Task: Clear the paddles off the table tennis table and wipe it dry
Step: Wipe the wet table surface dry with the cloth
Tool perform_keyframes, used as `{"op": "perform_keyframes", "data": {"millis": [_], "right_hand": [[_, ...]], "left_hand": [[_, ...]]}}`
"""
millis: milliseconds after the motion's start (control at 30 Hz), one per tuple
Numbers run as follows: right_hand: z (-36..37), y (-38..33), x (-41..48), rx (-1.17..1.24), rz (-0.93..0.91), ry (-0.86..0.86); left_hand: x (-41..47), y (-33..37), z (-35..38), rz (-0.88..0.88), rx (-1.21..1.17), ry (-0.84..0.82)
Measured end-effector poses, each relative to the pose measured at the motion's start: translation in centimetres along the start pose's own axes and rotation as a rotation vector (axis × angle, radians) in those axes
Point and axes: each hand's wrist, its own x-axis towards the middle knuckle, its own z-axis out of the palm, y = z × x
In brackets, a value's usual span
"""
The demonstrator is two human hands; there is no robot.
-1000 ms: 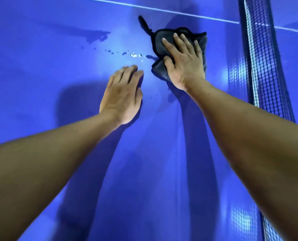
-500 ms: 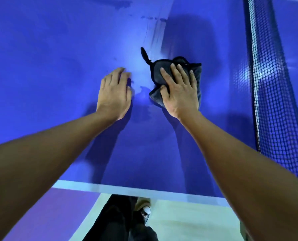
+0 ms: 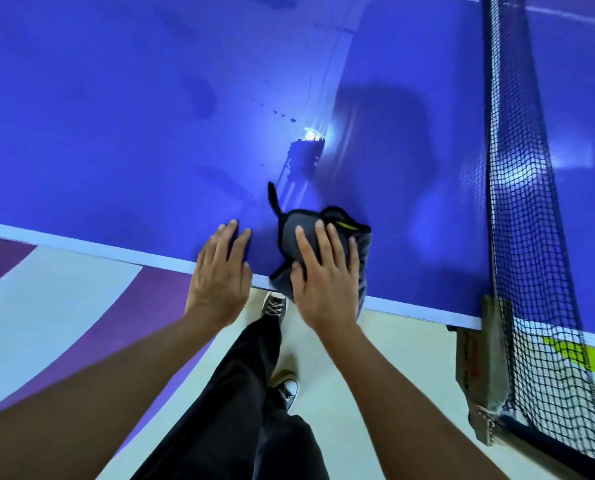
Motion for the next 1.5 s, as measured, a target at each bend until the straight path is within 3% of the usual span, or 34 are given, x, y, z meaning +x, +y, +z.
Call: {"op": "perform_keyframes", "data": {"millis": [133,267,433,1000,1267,1500], "right_hand": [[0.2,-0.7,-1.3,-0.038,-0.017,-0.028],[0.2,-0.9,1.3,-0.020,-0.109,-0.045],[0.9,-1.7,6.7,0.002,-0.070,-0.018],[2.0,6.8,46.4,-0.090,0.245,0.019],[1.3,12.4,61.4,-0.115,0.230,0.022],[0.8,13.7,65.4,-0.091,0.255,0.028]], "left_hand": [[-0.3,-0.8,-1.0,0.024,-0.014,-0.060],[2.4,-0.8,-1.9,-0.011,-0.037,0.010],[9.4,-1.5,-2.6,-0.021,-0.012,0.059],[46.1,-3.1,-3.8,0.223,0.136,-0.009],[46.8,-3.1,-3.8,0.180,0.139,-0.029],[46.8,-3.3,-3.5,0.213,0.152,0.003]]}}
